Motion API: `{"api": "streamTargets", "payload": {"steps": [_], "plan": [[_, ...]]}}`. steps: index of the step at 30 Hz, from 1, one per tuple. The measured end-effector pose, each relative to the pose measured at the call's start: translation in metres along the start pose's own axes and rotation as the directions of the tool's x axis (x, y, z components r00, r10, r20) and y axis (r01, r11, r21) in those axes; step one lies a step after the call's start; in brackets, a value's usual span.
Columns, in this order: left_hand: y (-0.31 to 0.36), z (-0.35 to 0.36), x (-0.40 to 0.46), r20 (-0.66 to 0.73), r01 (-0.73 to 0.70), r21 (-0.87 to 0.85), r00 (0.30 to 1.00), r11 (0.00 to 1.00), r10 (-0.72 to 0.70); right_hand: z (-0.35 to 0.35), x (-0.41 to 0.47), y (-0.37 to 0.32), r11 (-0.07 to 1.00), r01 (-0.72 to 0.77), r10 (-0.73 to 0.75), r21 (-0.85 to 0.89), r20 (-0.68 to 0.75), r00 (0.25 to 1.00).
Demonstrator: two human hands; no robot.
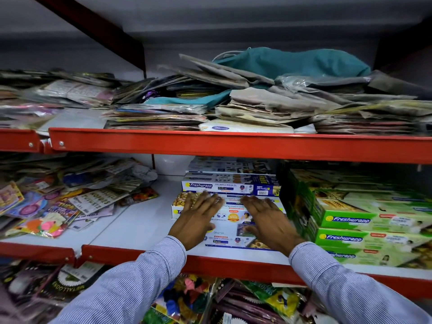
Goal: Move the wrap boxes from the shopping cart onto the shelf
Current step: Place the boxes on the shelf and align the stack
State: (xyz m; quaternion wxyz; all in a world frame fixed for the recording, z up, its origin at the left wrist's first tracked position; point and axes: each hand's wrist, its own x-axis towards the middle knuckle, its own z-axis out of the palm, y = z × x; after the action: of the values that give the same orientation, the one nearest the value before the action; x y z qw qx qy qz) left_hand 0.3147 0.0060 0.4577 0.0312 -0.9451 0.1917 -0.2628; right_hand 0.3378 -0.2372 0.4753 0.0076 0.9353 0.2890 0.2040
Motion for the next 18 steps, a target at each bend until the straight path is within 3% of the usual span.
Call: {"api": "streamTargets", "payload": {"steps": [5, 9, 13, 18], "plan": [[0.018, -0.011, -0.040, -0.110, 0.098, 0.101, 0.990, 0.990, -0.086, -0.001, -0.031, -0.035, 0.997, -0.071, 0.070, 0.001, -0.194, 0.979], [0.048, -0.017, -0.101, -0.114, 0.188, 0.055, 0.977, 0.981, -0.181, -0.002, -0.072, -0.078, 0.988, -0.136, 0.153, 0.075, -0.314, 0.937], [0.083, -0.007, -0.182, -0.058, 0.250, -0.013, 0.966, 0.968, -0.251, 0.025, -0.133, -0.116, 0.982, -0.167, 0.184, 0.088, -0.251, 0.951], [0.116, 0.042, -0.295, 0.202, 0.337, -0.053, 0.926, 0.940, -0.320, 0.095, -0.218, -0.152, 0.978, -0.146, 0.152, 0.150, -0.029, 0.988]]}}
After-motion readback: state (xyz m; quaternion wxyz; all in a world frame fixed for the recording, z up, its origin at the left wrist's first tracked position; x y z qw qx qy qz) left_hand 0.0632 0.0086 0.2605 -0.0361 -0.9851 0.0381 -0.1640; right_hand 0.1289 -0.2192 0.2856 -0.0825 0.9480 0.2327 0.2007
